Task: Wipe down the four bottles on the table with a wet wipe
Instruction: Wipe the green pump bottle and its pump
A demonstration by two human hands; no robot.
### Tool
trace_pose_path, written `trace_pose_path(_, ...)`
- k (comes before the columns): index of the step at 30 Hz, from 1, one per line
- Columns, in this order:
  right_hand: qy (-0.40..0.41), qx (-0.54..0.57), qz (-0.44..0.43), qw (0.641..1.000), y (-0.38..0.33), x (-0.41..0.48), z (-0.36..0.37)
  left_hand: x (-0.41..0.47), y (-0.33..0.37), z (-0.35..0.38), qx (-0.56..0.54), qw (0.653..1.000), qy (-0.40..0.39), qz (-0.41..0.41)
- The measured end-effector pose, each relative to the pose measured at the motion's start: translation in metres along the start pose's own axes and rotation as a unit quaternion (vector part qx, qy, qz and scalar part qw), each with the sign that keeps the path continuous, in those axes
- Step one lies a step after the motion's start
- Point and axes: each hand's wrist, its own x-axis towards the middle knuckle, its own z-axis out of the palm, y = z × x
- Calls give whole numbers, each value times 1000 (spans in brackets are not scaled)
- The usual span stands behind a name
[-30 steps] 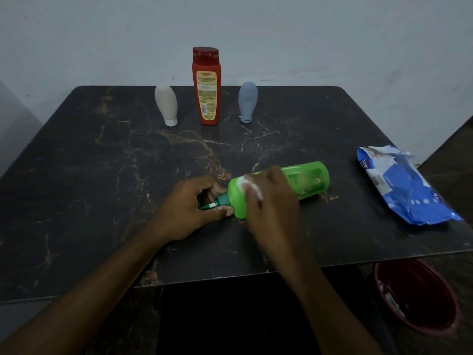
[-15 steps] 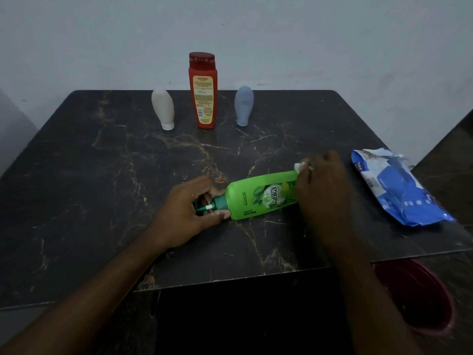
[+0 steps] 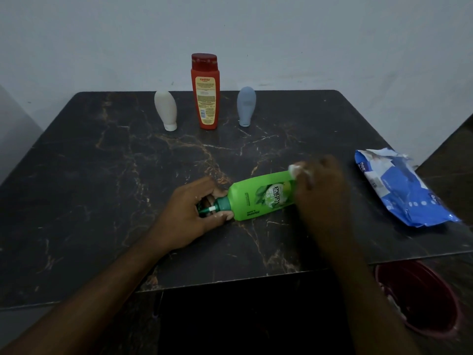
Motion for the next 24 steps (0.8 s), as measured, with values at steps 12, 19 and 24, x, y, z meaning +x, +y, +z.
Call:
trace_pose_path(12, -53, 118, -103, 986, -69, -49, 35, 0, 0, 0, -11, 1000, -1, -11)
trace_pose_path(19, 1, 82, -53, 995, -23, -37, 23, 0, 1, -1, -14, 1000, -3, -7)
trace_pose_path(24, 55, 38, 109, 992, 45, -8, -5, 0, 3, 0, -16, 1000, -2, -4)
